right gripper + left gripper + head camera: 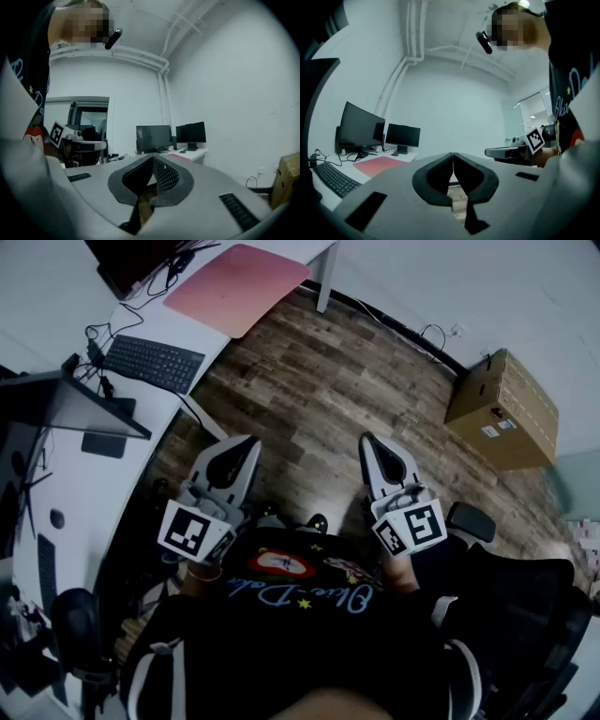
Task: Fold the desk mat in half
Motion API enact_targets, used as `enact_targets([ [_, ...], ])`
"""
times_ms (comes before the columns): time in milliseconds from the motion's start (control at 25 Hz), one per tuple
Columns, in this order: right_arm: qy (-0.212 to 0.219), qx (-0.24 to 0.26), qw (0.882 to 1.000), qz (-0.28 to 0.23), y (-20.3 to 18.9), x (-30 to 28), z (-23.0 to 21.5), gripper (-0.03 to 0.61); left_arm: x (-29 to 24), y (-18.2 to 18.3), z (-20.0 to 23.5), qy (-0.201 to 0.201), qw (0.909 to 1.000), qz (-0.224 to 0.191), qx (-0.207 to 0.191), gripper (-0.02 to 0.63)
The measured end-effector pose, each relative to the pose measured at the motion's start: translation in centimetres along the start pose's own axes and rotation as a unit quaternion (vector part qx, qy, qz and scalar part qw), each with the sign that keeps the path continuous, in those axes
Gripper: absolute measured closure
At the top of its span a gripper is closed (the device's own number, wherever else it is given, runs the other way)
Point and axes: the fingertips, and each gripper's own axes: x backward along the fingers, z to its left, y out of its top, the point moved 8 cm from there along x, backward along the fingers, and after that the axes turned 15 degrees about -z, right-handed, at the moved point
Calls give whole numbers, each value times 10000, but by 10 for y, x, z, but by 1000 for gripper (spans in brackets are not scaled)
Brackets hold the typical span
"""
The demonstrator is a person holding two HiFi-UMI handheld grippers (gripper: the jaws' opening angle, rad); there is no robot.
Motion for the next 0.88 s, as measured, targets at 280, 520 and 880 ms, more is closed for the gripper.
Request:
enact_targets([
  [280,12,-17,10000,-24,2,6,-5,580,-3,-1,-9,-25,10000,-11,-34,612],
  [520,-19,-3,9999,-121,3,13,-11,580,-5,-1,-16,-3,10000,4,-61,612],
  [880,-69,174,9998,-57,7,30,-32,577,-18,-7,-33,-6,9998,97,-168,611],
])
